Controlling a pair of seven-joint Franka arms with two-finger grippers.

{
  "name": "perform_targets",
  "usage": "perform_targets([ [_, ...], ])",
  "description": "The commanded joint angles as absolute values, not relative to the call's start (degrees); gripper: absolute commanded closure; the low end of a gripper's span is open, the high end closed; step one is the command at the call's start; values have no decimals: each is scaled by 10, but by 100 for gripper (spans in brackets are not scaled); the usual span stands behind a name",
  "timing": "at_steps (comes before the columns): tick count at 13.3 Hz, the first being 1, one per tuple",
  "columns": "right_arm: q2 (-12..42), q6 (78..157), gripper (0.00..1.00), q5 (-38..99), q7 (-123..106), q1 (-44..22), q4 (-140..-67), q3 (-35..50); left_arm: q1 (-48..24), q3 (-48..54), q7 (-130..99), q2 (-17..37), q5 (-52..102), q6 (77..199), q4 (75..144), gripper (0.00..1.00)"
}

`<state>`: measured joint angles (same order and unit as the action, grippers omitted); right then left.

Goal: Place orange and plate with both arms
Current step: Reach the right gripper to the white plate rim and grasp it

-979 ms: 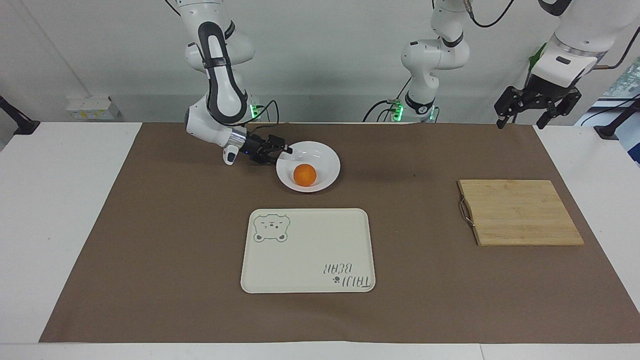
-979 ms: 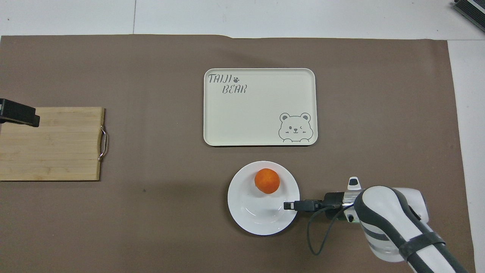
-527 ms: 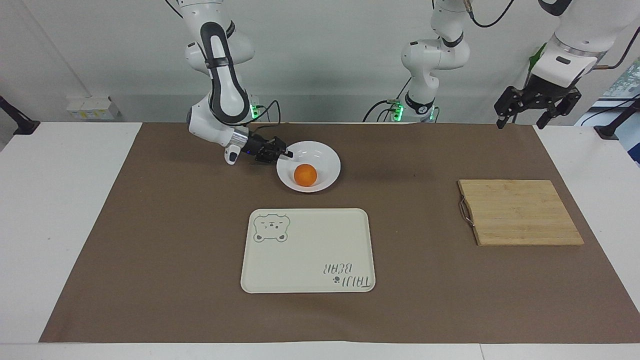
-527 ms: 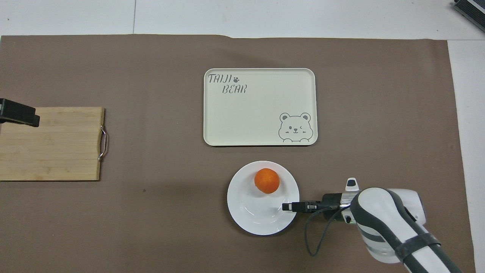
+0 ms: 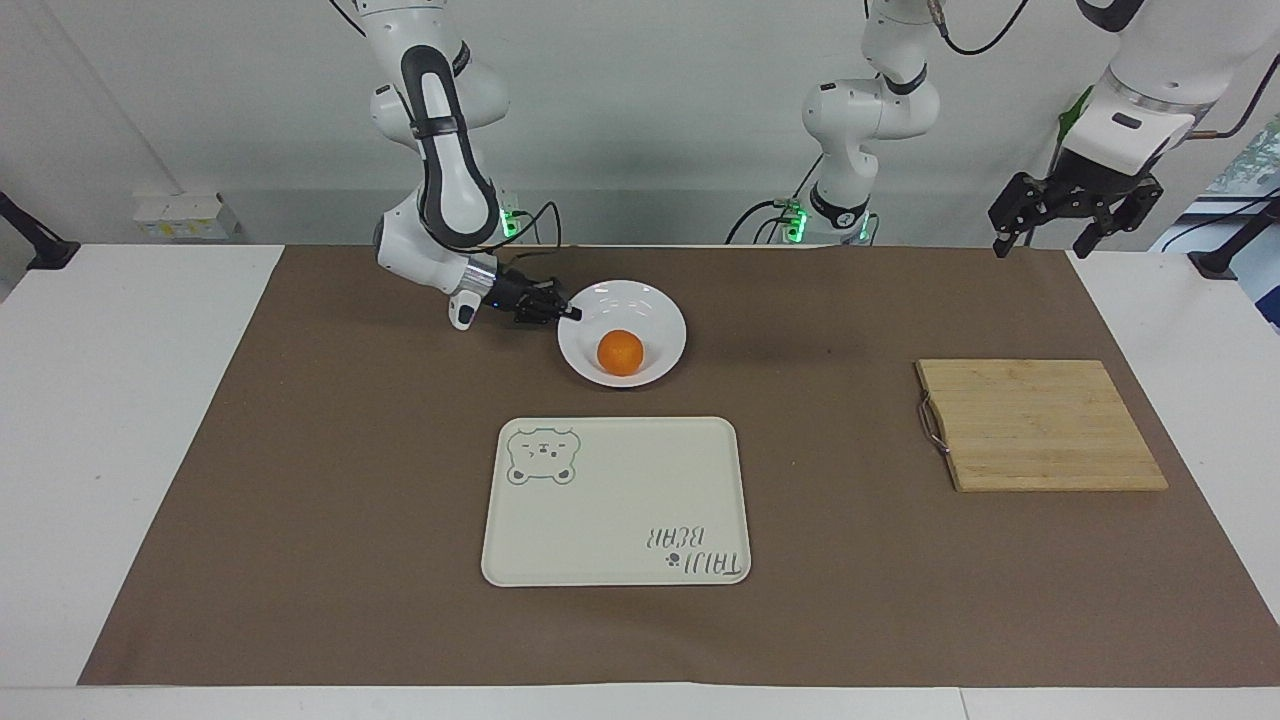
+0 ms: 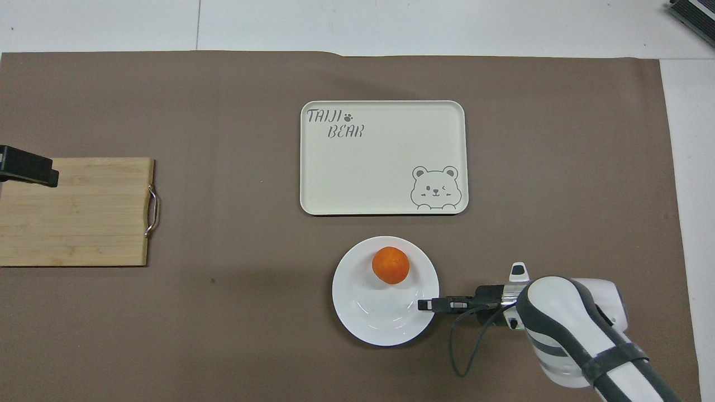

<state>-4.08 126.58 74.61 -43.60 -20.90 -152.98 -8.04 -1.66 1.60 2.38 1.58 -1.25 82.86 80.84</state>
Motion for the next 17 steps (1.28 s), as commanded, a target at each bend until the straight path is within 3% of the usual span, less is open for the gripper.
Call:
perform_targets([
  [1,-30,1274,100,765,-483,-207,-1520,-81,-11,18,19,2,-8,824,823,0],
  [6,-28,1252,100,765,-483,-205,-1500,-82,-11,18,20,2,-8,824,823,0],
  [13,-40,1105,100,755,-369,-144,-1470,-86,-11,18,20,2,-8,824,823,0],
  [17,-46,1089,100,712,-298,-127,-1424,-86,-11,18,19,2,-8,824,823,0],
])
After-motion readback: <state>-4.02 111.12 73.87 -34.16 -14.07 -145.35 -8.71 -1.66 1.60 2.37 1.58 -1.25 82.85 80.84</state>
